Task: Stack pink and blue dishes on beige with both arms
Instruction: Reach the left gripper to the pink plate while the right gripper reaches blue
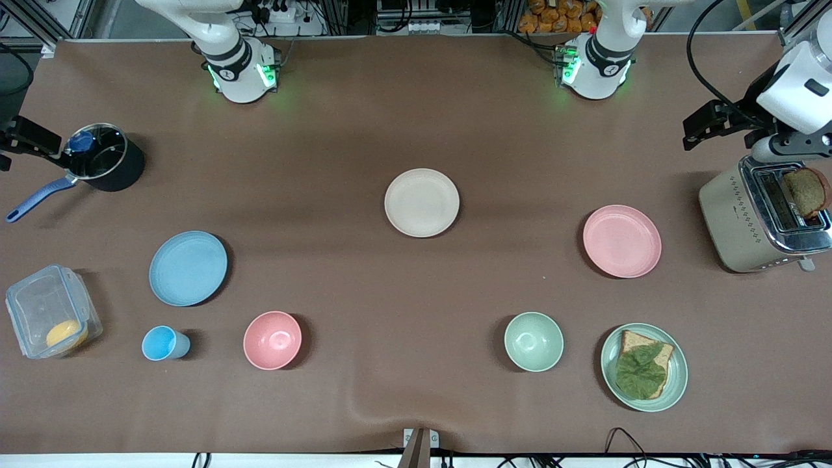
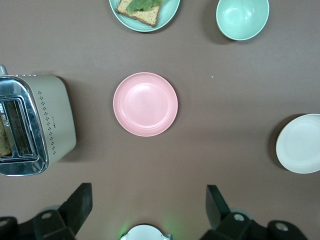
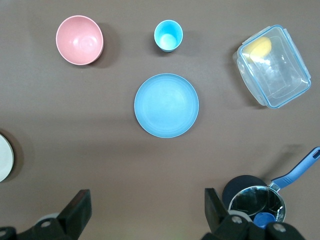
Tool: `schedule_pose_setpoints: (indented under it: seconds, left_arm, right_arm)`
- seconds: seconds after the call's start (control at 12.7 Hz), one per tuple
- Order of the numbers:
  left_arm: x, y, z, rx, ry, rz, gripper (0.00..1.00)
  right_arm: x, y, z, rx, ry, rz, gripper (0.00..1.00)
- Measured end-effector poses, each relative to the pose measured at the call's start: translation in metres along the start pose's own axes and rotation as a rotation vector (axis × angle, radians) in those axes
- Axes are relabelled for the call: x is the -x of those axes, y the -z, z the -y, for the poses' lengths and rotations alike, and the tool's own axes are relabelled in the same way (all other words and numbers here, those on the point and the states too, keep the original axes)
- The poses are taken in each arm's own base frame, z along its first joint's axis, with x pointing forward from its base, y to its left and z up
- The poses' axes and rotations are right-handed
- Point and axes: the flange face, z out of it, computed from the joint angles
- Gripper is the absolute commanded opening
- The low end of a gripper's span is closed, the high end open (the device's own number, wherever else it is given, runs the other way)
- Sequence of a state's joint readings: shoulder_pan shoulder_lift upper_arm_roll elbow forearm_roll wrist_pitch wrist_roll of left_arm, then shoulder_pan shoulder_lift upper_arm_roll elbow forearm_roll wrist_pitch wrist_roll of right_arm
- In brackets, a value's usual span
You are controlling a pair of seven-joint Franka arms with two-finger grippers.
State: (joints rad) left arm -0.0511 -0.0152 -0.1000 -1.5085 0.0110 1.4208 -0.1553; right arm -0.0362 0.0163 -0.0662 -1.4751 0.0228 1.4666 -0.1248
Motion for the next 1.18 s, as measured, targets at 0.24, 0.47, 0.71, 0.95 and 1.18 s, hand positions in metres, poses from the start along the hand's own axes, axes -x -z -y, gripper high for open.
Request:
schedule_pose_setpoints:
  seconds: [0.24, 0.47, 0.71, 0.95, 1.18]
  left_arm:
    - [0.000, 0.000, 0.003, -0.010, 0.004, -0.001, 1.00]
    - [-0.005, -0.008, 0.021, -0.010, 0.034, 0.018, 1.00]
    - [-0.027, -0.044, 0.045, -0.008, 0.055, 0.068, 1.00]
    - [-0.062, -0.114, 0.086, 0.004, 0.065, 0.095, 1.00]
    - [-0.072, -0.190, 0.096, 0.009, 0.078, 0.082, 1.00]
  right_arm:
    - [0.000, 0.000, 0.000, 0.000, -0.001, 0.000, 1.00]
    - [0.000, 0.000, 0.000, 0.000, 0.001, -0.001, 1.00]
    - [-0.001, -0.001, 0.000, 0.001, 0.000, 0.001, 1.00]
    - [-0.007, -0.013, -0.002, -0.001, -0.003, 0.025, 1.00]
    - [-0.024, -0.053, -0.012, -0.006, -0.019, 0.110, 1.00]
